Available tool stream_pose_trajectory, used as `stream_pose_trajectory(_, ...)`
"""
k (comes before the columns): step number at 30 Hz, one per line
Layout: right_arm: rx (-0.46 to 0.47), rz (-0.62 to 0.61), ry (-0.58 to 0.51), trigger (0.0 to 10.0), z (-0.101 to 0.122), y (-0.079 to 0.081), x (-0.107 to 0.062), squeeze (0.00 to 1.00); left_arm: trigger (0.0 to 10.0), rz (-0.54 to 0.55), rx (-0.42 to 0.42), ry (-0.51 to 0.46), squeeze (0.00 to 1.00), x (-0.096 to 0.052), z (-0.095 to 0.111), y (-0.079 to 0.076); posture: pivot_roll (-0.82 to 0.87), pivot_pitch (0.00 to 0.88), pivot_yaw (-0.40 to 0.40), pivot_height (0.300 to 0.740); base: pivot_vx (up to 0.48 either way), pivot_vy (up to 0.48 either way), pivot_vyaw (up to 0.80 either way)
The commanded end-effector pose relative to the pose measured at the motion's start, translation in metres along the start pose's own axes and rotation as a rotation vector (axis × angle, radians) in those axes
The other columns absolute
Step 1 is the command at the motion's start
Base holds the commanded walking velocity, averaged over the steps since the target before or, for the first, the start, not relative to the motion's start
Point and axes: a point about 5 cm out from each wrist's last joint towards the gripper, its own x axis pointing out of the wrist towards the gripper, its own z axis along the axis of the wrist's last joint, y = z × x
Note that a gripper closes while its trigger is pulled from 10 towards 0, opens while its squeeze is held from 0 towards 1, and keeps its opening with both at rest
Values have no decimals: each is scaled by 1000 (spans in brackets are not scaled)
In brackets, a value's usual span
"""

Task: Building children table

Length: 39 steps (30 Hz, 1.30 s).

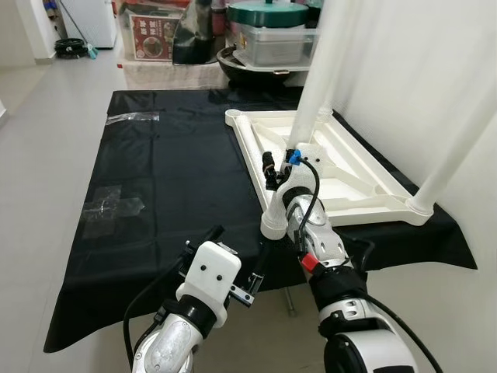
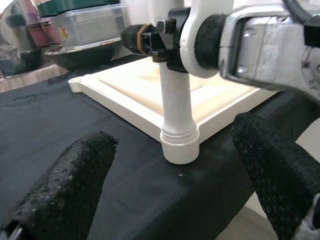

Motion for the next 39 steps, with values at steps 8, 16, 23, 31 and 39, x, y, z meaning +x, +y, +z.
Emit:
stream_pose_trajectory(8,114,867,181,10000,7,4,-22,0,10000,-1,11,3,0,0,-1,-1,140,18,-102,740,0,0,0)
stream_pose_trajectory(16,33,1046,242,10000,-1,8,-24,0,10000,4,14,1,0,0,-1,0,155,8,-112,740,0,0,0)
stream_pose_trajectory(23,-74,993,256,3608,-15,35,-15,0,10000,10,13,0,0,-1,-1,0,156,7,-111,740,0,0,0)
stream_pose_trajectory(31,-6,847,194,0,-11,27,-8,0,10000,11,14,0,0,-1,-1,0,154,13,-117,740,0,0,0)
stream_pose_trajectory(39,-47,204,162,0,-9,-9,9,0,10000,9,12,1,0,-1,-1,0,144,19,-114,740,0,0,0)
